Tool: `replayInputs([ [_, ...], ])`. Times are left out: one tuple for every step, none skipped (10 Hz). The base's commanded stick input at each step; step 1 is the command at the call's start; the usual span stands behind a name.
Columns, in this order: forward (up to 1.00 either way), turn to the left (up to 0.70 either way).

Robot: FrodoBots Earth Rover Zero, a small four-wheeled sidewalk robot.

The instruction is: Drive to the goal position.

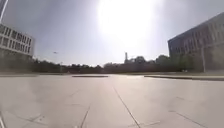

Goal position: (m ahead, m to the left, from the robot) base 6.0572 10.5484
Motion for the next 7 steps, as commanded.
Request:
replayInputs([
  [0.7, 0.02],
  [0.7, 0.04],
  [0.7, 0.04],
  [0.7, 0.03],
  [0.7, 0.0],
  [0.66, 0.0],
  [0.65, 0.0],
])
